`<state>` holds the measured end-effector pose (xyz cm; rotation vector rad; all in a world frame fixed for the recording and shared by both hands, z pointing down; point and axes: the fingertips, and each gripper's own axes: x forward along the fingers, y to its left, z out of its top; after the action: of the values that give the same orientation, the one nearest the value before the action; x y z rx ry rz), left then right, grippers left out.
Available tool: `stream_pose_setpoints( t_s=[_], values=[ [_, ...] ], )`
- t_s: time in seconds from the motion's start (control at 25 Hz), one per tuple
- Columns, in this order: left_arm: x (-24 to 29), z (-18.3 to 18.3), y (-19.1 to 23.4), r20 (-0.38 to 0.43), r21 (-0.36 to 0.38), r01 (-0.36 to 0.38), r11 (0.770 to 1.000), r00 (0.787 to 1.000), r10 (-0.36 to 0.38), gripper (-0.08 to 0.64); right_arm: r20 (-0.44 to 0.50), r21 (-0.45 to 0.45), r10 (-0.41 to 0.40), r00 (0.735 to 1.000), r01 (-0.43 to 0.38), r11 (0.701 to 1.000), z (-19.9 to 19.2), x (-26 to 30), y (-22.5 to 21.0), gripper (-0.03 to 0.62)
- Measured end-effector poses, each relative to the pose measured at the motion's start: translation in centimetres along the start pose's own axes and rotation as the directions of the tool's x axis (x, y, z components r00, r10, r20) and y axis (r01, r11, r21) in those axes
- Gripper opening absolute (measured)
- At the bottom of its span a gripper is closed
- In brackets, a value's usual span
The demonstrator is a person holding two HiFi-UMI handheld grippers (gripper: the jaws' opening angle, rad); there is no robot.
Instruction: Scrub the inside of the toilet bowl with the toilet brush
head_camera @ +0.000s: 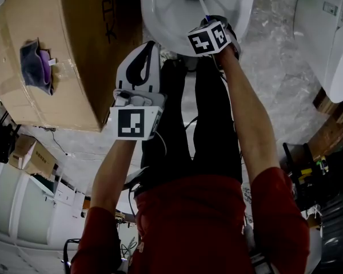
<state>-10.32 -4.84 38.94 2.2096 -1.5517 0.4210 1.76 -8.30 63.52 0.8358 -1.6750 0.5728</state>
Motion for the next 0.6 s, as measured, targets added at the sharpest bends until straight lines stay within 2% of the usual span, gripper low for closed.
stream_pose_setpoints(
  t_s=[0.2,0.36,0.6],
  values=[
    [-0.9,0.3,-0.3,-0.013,0.025,0.011,1.0,1.0,-0.01,0.012,-0.029,-0.048,0.005,1.0,-0.006,0.999,-1.2,-0.7,0.9,0.063],
    [-1.7,1.9,-0.8,-0.004,0.027,0.013,1.0,1.0,-0.013,0.012,-0.057,-0.099,0.024,0.998,-0.029,0.995,-2.9,-2.8,2.2,0.063],
    [-3.2,6.6,-1.4,0.048,0.062,0.013,0.998,0.999,-0.016,0.012,-0.095,-0.04,0.103,0.99,-0.107,0.993,-4.7,-7.9,3.6,0.063]
  ],
)
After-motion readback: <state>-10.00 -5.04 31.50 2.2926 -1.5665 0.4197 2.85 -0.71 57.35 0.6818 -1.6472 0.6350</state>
